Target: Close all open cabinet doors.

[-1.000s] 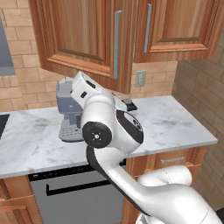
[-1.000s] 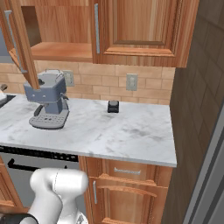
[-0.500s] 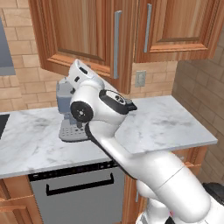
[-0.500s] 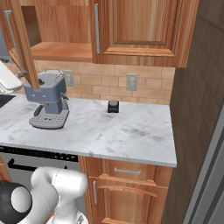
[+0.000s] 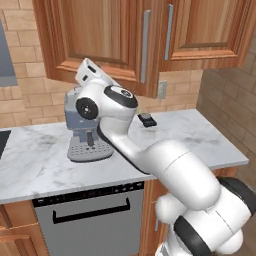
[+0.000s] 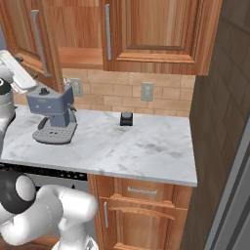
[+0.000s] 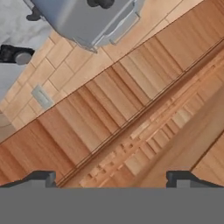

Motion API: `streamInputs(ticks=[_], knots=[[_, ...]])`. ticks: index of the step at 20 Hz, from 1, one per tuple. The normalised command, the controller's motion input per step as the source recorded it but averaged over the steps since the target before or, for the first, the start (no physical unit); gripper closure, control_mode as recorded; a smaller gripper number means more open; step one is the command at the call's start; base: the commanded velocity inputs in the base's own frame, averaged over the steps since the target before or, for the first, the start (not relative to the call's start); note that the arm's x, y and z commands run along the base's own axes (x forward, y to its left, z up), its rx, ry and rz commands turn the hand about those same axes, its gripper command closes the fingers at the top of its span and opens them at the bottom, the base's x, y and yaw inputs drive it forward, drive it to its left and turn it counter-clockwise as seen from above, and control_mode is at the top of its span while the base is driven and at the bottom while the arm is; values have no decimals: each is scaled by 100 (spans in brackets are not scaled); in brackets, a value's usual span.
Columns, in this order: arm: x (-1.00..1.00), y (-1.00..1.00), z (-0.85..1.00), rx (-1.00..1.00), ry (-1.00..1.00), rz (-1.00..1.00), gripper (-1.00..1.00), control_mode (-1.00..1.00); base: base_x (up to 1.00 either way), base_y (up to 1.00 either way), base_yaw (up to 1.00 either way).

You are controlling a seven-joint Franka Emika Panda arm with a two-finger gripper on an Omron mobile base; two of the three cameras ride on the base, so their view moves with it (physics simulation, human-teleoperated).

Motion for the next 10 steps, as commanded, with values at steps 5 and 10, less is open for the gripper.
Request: streamInputs(ticks=[5, 10], knots=[[67, -3, 0, 0, 0, 0, -100, -100, 0, 0, 0], [65, -8, 6, 0, 0, 0, -100, -100, 0, 0, 0]])
